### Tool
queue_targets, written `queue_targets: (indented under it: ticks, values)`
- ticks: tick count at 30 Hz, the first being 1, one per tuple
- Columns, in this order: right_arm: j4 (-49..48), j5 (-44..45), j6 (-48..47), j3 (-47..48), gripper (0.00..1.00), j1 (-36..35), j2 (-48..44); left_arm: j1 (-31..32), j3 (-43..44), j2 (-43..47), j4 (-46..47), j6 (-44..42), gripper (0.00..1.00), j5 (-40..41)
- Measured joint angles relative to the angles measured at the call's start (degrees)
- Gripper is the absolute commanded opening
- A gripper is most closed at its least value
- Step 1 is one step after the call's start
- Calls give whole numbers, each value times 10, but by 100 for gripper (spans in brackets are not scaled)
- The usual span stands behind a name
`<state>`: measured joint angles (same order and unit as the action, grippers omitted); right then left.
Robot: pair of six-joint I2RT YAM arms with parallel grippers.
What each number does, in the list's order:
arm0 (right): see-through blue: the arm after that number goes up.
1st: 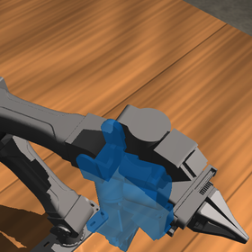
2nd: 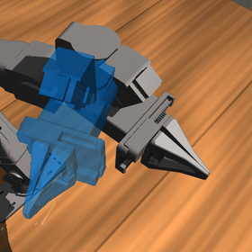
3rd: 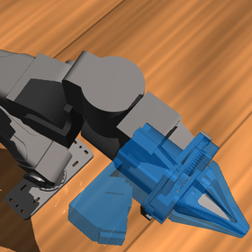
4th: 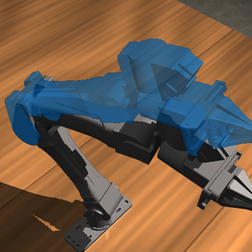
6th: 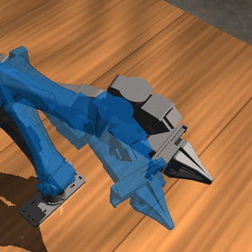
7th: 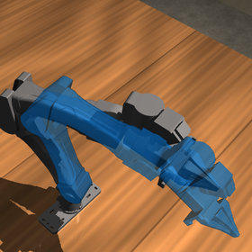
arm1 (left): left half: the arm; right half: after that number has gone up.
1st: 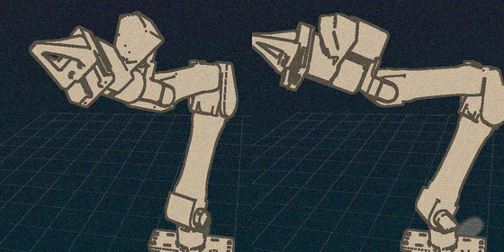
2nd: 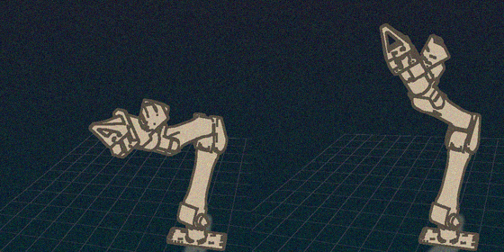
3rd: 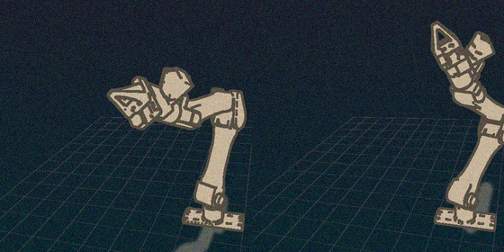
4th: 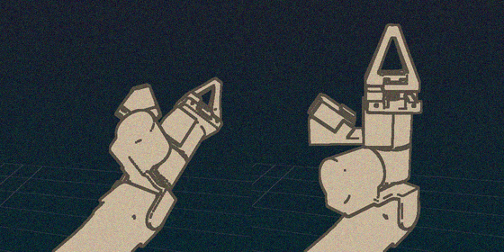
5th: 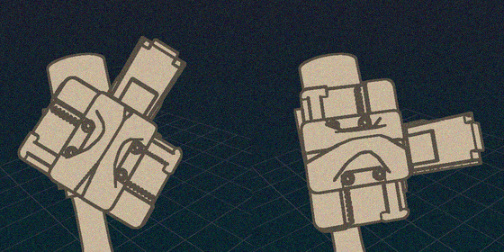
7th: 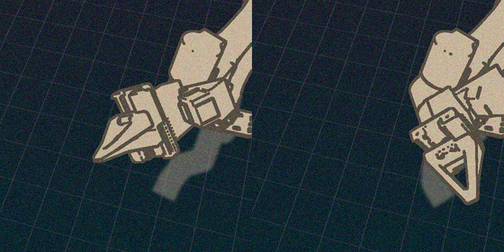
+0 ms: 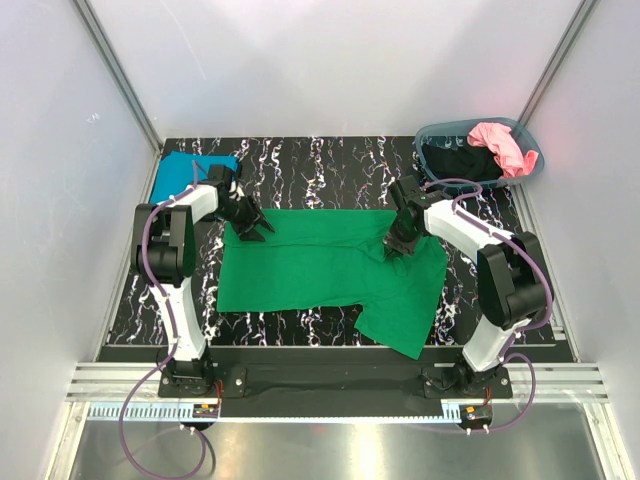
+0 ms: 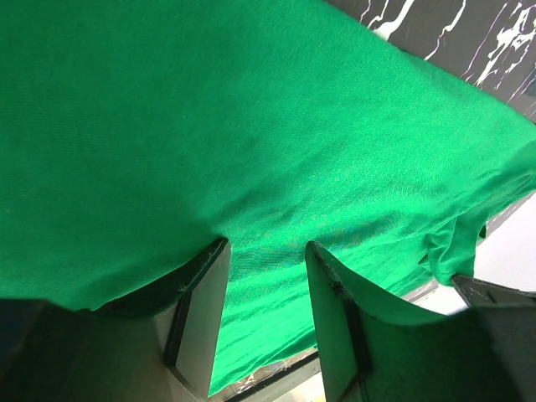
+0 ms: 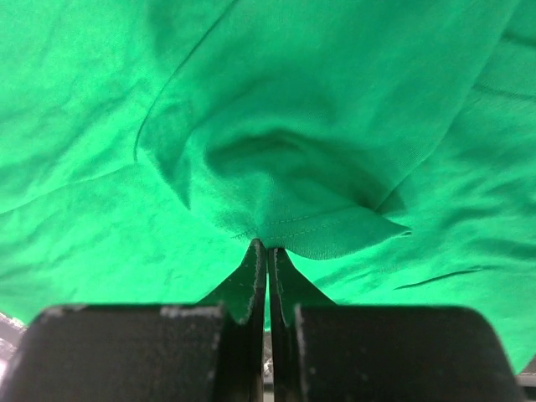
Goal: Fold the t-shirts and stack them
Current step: Fold the tshirt
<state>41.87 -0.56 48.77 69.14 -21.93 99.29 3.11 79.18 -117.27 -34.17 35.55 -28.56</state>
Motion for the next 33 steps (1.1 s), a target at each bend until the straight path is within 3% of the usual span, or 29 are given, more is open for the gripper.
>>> queue_targets:
  ticks: [20,27,33]
  values:
    - [-6,-56,67,-16,1,59,-21,0,4,-3,-4,-4,48,1]
    - [-8,-61,58,-9,33,74,-8,0,5,-3,-4,-8,48,1]
    - [6,-46,-18,33,40,72,40,0,6,-3,-6,-8,48,2]
